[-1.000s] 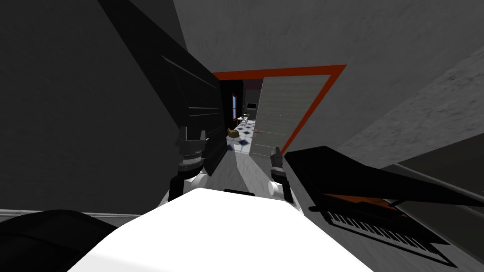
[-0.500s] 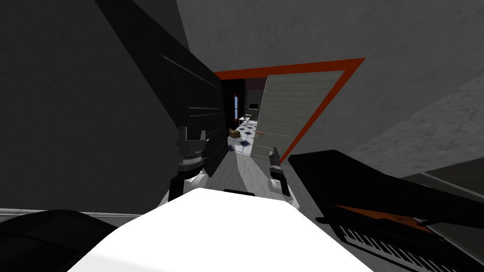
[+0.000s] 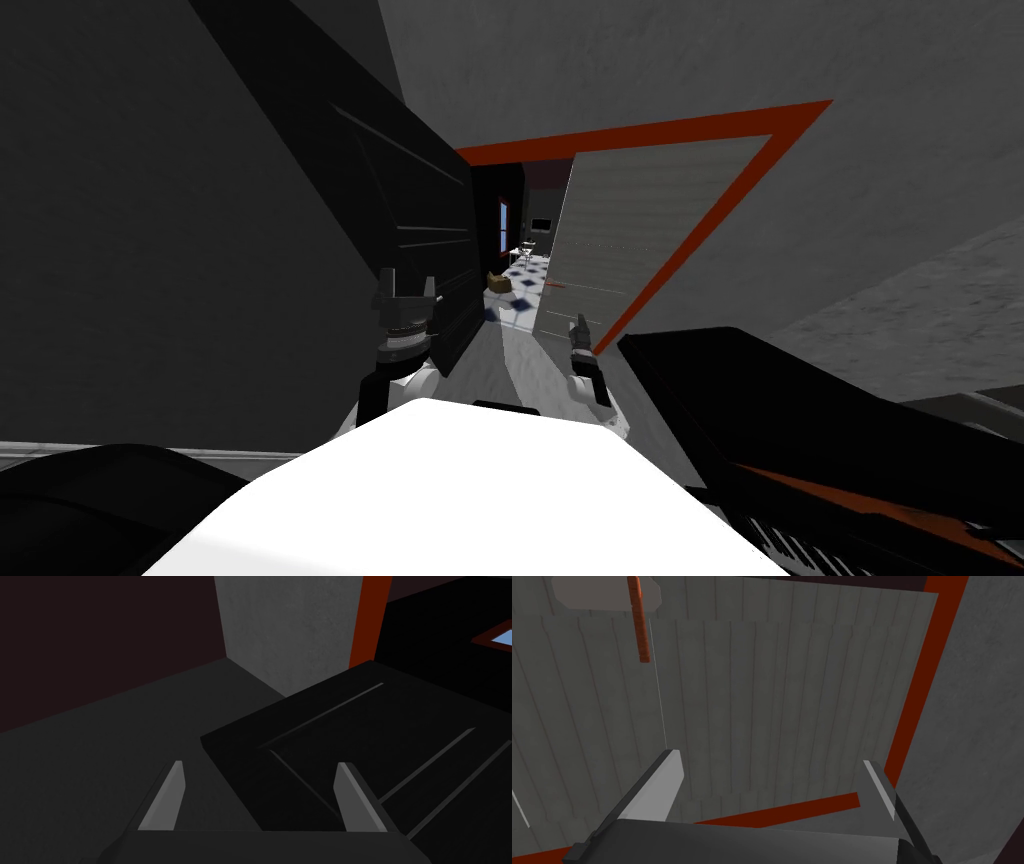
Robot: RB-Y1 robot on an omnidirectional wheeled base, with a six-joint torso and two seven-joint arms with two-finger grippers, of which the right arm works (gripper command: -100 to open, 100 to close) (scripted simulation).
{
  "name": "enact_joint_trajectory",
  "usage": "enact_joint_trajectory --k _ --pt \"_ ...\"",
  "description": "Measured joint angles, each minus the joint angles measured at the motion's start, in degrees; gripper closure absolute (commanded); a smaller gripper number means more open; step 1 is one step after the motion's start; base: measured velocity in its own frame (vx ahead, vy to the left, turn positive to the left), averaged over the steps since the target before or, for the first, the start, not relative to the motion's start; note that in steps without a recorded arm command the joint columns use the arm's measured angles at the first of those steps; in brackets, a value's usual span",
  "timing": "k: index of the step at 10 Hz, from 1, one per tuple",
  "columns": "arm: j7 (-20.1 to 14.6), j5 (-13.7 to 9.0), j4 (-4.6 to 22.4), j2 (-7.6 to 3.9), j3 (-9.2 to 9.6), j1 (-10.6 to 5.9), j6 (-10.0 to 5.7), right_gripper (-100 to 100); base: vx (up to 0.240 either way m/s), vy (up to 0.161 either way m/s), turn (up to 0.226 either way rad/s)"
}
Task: Pull the door open
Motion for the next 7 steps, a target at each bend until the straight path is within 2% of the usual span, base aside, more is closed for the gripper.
enact_joint_trajectory --k 2,6,7 --pt "0.22 -1.35 3.01 -0.73 -0.23 -1.85 0.09 -100 0.081 -0.009 0.093" --pt "0.59 -4.85 9.68 -2.99 -0.72 -5.68 0.07 -100 0.093 -0.019 0.066" --pt "0.80 -5.20 10.75 -3.01 -0.76 -6.25 0.22 -100 0.060 -0.005 0.049"
